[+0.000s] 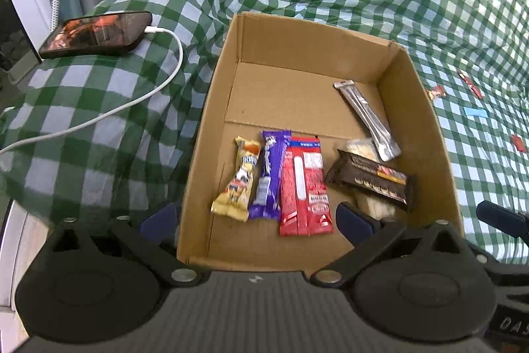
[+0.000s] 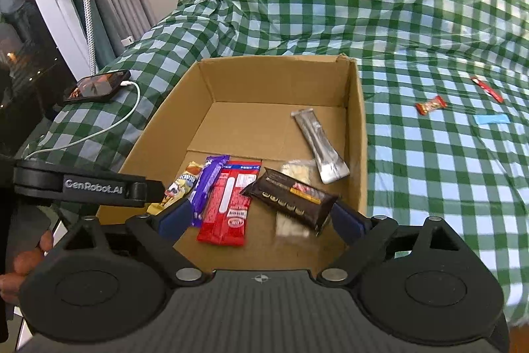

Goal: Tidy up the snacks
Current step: 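Lift both open tools away from the box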

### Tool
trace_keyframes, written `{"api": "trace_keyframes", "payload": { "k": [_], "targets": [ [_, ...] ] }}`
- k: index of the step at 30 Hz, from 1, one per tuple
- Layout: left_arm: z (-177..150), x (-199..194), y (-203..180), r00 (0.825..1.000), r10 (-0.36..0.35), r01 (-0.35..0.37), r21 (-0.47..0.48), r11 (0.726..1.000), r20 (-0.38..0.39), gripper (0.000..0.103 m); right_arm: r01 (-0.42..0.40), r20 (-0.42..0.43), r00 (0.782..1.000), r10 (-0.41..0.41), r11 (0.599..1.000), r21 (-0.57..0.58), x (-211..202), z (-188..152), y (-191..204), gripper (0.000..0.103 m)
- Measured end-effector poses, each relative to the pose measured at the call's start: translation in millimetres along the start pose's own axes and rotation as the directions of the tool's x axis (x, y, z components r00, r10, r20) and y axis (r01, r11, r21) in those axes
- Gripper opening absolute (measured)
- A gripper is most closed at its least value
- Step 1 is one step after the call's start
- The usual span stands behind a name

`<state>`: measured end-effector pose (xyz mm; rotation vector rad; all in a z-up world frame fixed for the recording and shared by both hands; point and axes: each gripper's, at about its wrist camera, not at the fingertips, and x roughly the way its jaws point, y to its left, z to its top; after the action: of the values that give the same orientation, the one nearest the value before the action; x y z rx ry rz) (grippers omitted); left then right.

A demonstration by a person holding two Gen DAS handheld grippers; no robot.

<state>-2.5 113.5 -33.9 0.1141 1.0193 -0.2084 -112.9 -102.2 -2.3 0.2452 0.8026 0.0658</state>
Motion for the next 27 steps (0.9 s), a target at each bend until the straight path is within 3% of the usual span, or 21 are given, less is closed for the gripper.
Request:
{"api": "trace_keyframes", "payload": {
  "k": [15, 27],
  "targets": [
    [-43, -62, -20, 0.998, 0.020, -0.023, 0.055, 0.998, 0.067, 0.103, 0.033, 0.080, 0.996, -0.034, 0.999, 0.014, -66, -36, 11, 0.097],
    [-54, -80, -28, 0.995, 0.012, -0.021, 0.087, 0.996, 0.095, 0.103, 0.039, 0.121, 0.992, -0.041, 0.999, 0.026, -89, -45, 9, 0.098]
  ]
}}
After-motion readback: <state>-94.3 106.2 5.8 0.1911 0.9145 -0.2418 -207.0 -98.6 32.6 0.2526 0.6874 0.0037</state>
